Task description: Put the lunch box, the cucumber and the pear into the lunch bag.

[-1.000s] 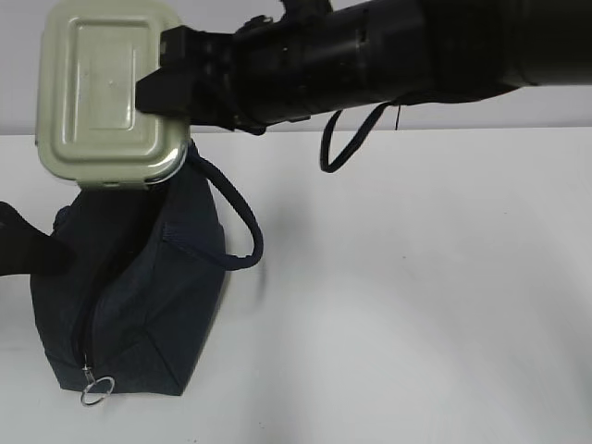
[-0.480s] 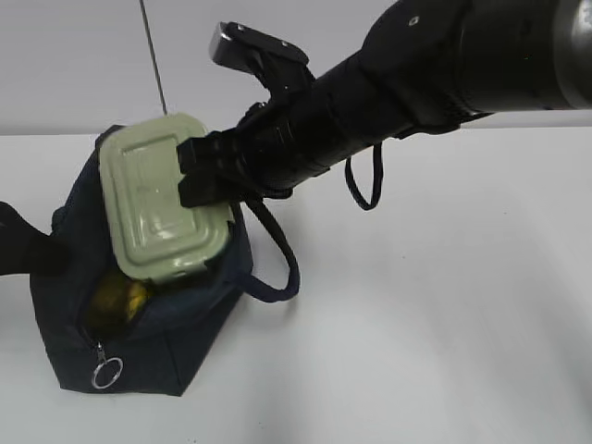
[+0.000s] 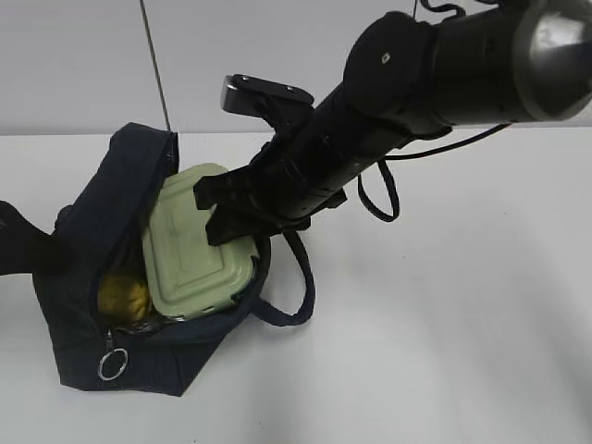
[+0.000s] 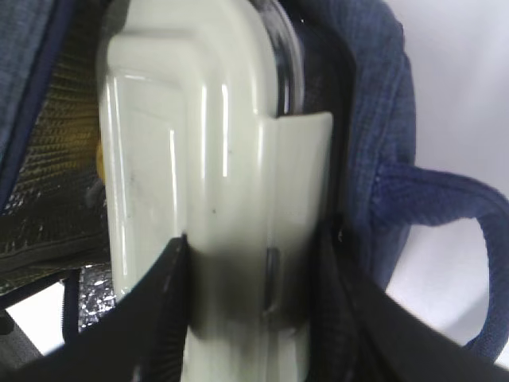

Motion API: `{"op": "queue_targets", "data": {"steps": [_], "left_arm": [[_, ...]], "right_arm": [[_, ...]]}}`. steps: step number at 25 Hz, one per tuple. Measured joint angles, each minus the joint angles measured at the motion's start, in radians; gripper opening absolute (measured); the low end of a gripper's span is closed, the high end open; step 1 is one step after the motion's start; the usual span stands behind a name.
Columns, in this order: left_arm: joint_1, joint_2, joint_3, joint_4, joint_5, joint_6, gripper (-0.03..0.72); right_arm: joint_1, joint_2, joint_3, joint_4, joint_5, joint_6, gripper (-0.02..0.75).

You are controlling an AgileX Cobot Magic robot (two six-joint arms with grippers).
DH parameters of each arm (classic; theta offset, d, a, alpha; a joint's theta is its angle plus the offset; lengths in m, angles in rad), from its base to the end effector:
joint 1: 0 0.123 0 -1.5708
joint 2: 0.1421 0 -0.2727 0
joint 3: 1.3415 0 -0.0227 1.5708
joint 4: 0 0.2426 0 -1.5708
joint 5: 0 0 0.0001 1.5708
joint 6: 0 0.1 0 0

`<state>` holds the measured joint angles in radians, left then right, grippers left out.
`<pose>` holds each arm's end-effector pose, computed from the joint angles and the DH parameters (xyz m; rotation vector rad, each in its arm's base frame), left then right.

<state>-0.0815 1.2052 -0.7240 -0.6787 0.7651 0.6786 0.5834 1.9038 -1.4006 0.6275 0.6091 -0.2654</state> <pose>0.2138 -0.0611 0.2393 0.4537 2.5043 -0.5563 0.3254 0.2551 0.2127 -0.5501 2.5383 0.7647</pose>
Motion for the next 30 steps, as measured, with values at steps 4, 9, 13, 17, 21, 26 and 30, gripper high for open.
{"op": "queue_targets", "data": {"steps": [4, 9, 13, 17, 21, 26, 30], "left_arm": [[0.000, 0.000, 0.000, 0.004, 0.001, 0.000, 0.001], [0.000, 0.000, 0.000, 0.007, 0.000, 0.000, 0.001], [0.000, 0.000, 0.000, 0.007, -0.001, 0.000, 0.001], [0.000, 0.000, 0.000, 0.007, 0.000, 0.000, 0.001], [0.000, 0.000, 0.000, 0.007, 0.001, 0.000, 0.001], [0.000, 0.000, -0.001, 0.006, 0.003, 0.000, 0.001], [0.000, 0.000, -0.001, 0.006, 0.003, 0.000, 0.001]], "right_arm": [[0.022, 0.037, -0.049, -0.015, 0.005, 0.004, 0.298], [0.058, 0.066, -0.137, -0.027, 0.030, -0.002, 0.322], [0.061, 0.093, -0.183, -0.023, 0.063, -0.002, 0.405], [0.063, 0.098, -0.201, -0.010, 0.066, -0.021, 0.442], [0.065, 0.098, -0.233, -0.003, 0.073, -0.060, 0.461], [0.065, 0.096, -0.264, -0.003, 0.121, -0.075, 0.466], [0.065, 0.071, -0.283, -0.012, 0.171, -0.103, 0.467]]}}
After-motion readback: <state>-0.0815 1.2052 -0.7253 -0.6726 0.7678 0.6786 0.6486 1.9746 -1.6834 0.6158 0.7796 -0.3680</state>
